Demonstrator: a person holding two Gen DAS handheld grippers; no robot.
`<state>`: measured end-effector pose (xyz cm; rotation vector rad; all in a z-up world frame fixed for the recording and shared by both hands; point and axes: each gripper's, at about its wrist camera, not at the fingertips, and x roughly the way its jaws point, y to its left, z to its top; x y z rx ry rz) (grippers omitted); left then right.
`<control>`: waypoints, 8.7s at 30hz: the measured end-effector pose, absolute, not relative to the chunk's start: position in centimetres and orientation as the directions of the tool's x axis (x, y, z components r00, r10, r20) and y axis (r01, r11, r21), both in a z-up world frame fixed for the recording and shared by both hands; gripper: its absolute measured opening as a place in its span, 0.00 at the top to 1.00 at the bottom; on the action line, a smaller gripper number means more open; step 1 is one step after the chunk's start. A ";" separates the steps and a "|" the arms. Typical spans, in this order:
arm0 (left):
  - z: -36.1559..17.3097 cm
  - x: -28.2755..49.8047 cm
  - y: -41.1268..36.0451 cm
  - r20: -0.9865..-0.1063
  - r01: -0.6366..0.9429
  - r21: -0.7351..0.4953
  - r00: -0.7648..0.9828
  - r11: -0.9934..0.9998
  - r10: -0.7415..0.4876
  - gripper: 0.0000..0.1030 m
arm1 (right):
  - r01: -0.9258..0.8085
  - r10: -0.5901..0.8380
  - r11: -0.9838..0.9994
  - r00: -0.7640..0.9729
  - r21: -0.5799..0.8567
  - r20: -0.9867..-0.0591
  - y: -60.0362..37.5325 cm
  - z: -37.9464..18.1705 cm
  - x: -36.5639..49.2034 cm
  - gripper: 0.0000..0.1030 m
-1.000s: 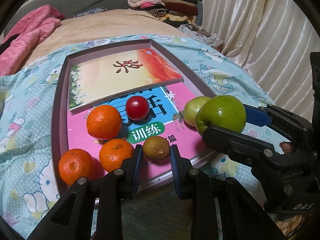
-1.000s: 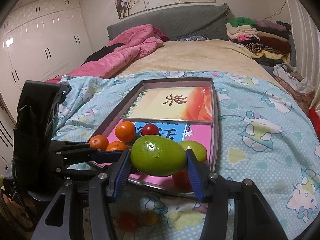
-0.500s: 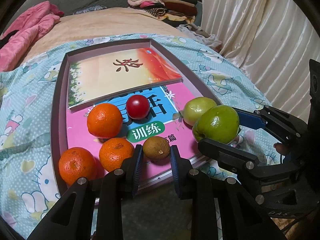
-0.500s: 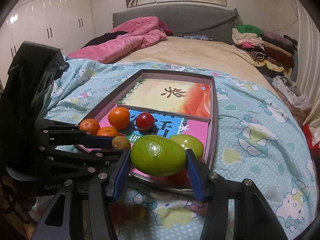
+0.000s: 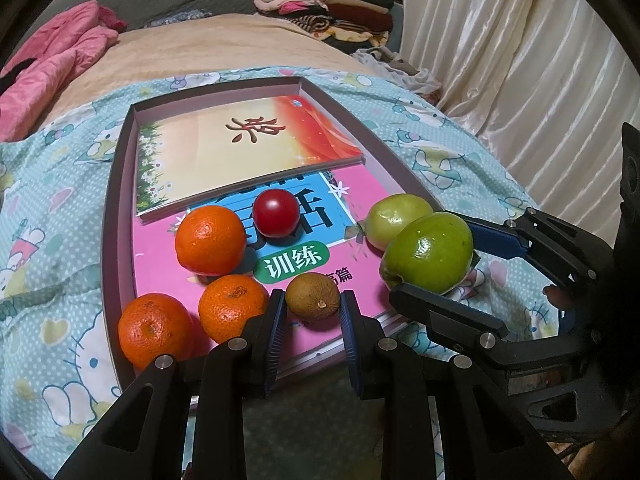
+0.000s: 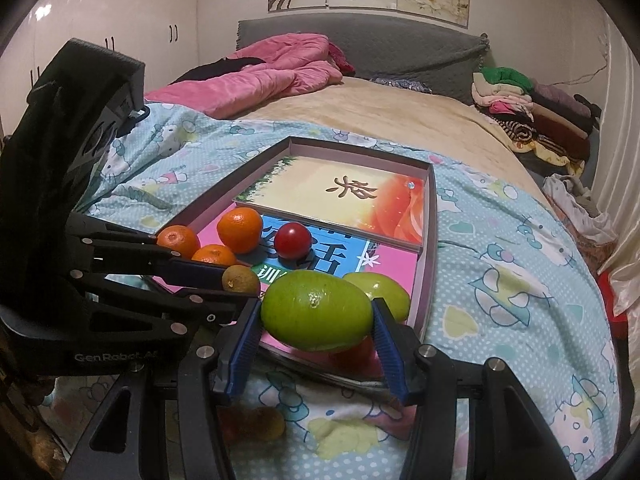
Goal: Organize fruits
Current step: 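Lower and release the pear onto the book with the right tool while the left tool releases the kiwi, then withdraw both open tools toward the red tomato and small yellow fruit, then grasp the red tomato with the left tool while the right tool grasps the small yellow fruit, then carry the tomato over the box with the left tool while the right tool carries the yellow fruit, then release the yellow fruit onto the book with the right tool while the left tool releases the tomato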
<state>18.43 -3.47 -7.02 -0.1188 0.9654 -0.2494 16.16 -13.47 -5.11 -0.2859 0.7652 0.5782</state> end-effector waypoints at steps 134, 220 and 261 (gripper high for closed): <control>-9.0 12.6 -6.4 -0.845 0.282 -0.272 0.387 0.920 -0.369 0.72 | -0.542 0.370 0.826 0.312 0.156 -0.875 -14.7 -7.6 14.2 0.77; -5.2 16.0 -2.7 -0.760 0.095 -0.187 0.616 0.978 -0.205 0.73 | -0.450 0.318 0.893 0.594 0.023 -0.739 -16.6 -5.1 16.9 0.77; -5.3 16.8 -2.8 -0.731 0.113 -0.205 0.643 0.972 -0.229 0.72 | -0.441 0.320 0.897 0.603 0.029 -0.731 -16.4 -5.1 17.0 0.58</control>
